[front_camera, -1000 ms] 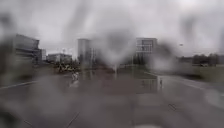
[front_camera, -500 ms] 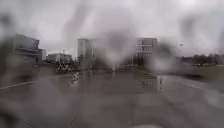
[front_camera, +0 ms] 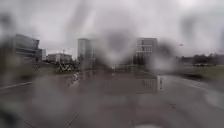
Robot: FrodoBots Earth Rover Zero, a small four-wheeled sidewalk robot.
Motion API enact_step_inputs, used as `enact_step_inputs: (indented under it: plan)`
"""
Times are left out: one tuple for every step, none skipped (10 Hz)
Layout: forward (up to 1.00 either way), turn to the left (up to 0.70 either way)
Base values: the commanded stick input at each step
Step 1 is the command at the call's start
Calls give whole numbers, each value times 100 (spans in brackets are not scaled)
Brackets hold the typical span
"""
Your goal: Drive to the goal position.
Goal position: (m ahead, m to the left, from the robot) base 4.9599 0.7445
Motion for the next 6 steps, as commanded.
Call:
enact_step_inputs:
  plan:
    - [7, 0]
    - [7, 0]
    - [7, 0]
    - [7, 0]
    - [7, 0]
    - [7, 0]
